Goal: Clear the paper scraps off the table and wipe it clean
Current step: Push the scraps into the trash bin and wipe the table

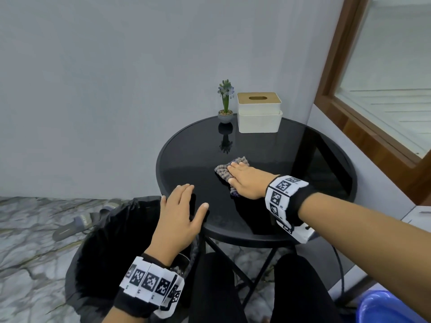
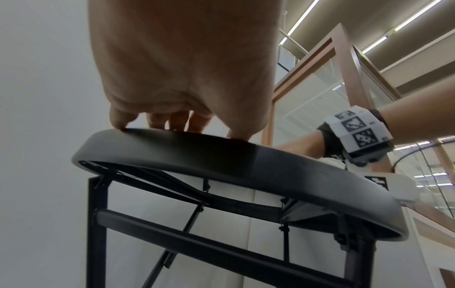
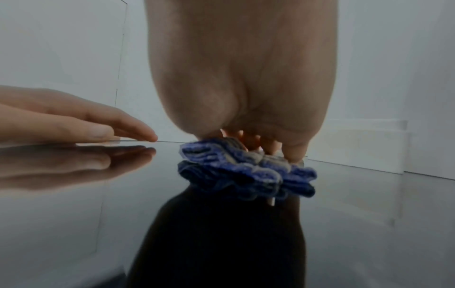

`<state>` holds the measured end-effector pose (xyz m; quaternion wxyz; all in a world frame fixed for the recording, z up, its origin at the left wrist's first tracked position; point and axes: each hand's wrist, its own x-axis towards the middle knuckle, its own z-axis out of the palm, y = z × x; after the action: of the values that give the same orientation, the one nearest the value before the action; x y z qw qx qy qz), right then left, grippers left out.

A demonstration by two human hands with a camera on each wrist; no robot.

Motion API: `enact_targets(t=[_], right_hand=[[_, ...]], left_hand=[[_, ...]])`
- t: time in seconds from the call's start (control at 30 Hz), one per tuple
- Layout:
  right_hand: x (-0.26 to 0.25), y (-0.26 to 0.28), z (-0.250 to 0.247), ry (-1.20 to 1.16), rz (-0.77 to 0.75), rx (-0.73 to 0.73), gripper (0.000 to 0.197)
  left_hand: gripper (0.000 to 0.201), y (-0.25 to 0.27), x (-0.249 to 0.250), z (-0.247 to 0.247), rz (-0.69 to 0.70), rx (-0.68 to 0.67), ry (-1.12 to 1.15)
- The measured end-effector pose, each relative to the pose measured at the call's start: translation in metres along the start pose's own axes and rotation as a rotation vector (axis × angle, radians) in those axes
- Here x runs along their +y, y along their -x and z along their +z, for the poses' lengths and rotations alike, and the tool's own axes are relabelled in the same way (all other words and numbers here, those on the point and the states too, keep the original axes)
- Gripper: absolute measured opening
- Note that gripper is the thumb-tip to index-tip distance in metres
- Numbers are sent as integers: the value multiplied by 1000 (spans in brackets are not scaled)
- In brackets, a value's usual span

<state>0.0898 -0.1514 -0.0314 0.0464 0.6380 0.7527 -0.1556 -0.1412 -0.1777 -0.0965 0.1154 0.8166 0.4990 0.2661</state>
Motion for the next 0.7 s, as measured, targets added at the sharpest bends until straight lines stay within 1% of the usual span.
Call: enact_targets(t=[0.07, 0.17, 0.23, 0.33, 0.4, 0.47, 0.6, 0.7], right_hand=[[-4, -2, 1, 14, 6, -11, 57], [-7, 5, 2, 32, -49, -59, 57], [-4, 17, 5, 34, -101, -81, 57], [10, 41, 14, 26, -157, -57, 56], [23, 56, 16, 18, -133, -28, 56], [34, 62, 10, 30, -67, -30, 55], [40, 39, 1, 32, 31, -37, 56], [29, 21, 2, 38, 36, -53, 57]], left_hand=[[66, -1, 6, 5, 28, 5, -34], [67, -2, 14, 10, 62, 9, -69], [67, -3, 17, 11, 76, 11, -72], [65, -3, 17, 12, 92, 16, -71], [64, -2, 15, 13, 95, 13, -60], [65, -1, 15, 13, 97, 14, -58], [65, -1, 19, 14, 110, 24, -53], [65, -2, 23, 15, 118, 41, -47]])
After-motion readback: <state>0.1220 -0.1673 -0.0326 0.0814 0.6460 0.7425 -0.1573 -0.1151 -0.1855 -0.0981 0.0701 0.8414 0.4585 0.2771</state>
